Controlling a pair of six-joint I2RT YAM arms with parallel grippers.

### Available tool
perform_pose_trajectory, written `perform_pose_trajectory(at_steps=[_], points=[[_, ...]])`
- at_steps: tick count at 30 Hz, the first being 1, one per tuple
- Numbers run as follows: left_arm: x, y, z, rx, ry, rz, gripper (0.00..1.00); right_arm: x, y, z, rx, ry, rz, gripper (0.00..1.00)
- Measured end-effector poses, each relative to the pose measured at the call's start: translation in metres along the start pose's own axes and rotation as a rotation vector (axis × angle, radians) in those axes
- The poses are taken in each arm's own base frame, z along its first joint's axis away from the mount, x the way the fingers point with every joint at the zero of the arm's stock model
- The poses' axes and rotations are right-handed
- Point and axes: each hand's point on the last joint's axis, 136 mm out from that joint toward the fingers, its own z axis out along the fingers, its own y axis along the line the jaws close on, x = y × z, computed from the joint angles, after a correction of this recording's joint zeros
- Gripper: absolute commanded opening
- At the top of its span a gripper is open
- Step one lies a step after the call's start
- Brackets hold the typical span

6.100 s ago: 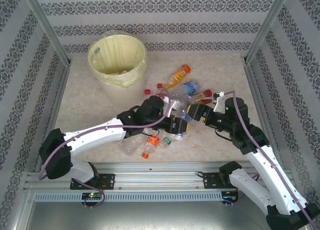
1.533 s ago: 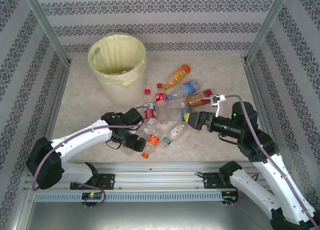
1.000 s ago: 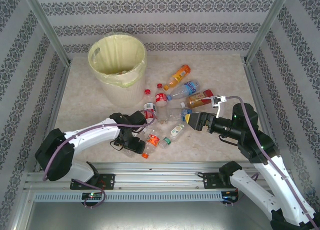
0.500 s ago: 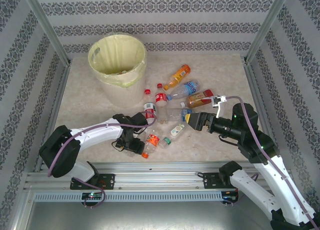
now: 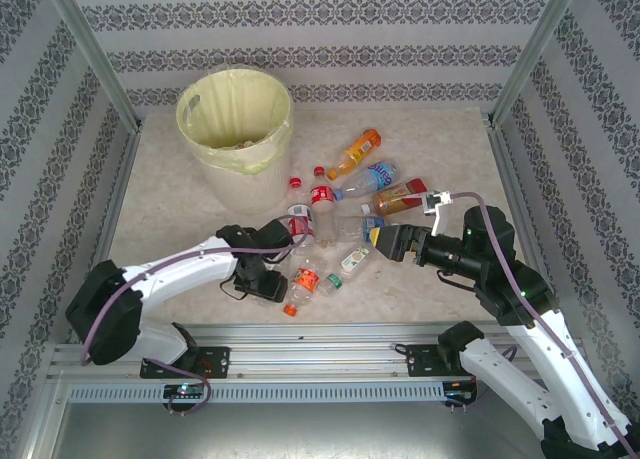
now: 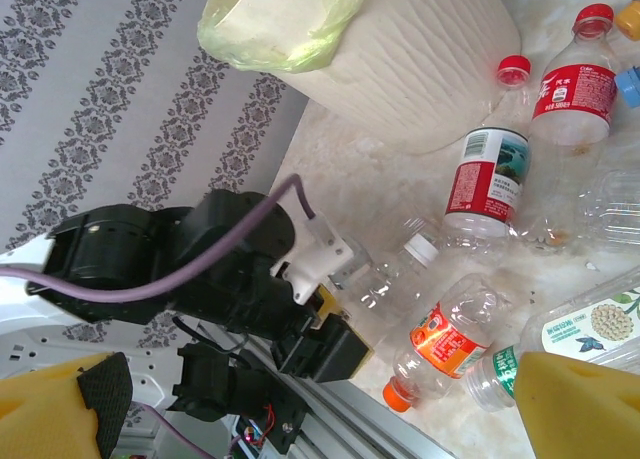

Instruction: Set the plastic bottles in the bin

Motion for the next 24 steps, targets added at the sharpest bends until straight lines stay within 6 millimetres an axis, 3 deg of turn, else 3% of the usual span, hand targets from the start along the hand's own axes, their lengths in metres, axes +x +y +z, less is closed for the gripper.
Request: perform_pose_trajectory(at_steps=[7, 14, 19, 24], points=[[-0.025, -0.028, -0.058, 0.138, -0.157, 0.045, 0.59, -0.001, 0.002, 0.000, -0.007, -0.005, 0.003, 0.98], [-0.058, -0.057, -0.127, 0.297, -0.314, 0.081, 0.58, -0.013, 0.019, -0.003, -0.071, -0.041, 0.001, 0.97], [-0.084, -0.065, -0.177, 0.376, -0.417, 0.082, 0.58, -0.038, 0.049, -0.023, -0.126, -0.146, -0.056, 0.97], [-0.116, -0.060, -0.220, 0.417, -0.500, 0.048, 0.58, -0.069, 0.089, -0.060, -0.182, -0.301, -0.146, 0.97]])
